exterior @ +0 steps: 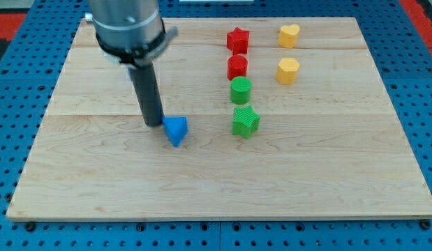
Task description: Push the blue triangle below the yellow hexagon
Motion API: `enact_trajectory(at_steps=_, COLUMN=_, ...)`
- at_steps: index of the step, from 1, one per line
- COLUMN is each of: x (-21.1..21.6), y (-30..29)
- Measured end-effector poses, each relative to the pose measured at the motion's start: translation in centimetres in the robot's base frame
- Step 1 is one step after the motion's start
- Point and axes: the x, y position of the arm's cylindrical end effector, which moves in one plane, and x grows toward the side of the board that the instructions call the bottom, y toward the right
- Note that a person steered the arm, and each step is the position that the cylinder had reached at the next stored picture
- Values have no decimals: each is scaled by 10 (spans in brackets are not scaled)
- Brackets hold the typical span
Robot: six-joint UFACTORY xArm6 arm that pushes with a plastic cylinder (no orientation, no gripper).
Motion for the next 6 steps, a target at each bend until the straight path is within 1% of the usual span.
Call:
enact_trajectory(at_steps=1, x=48, y=41)
enact_trajectory(at_steps=2, x=70, y=73)
enact_trajectory(at_steps=3, x=61, y=36)
enact_trajectory(at_steps=4, x=43, y=7)
enact_trajectory(at_steps=5, x=34, y=63)
enact_trajectory(at_steps=6, x=48, y=149)
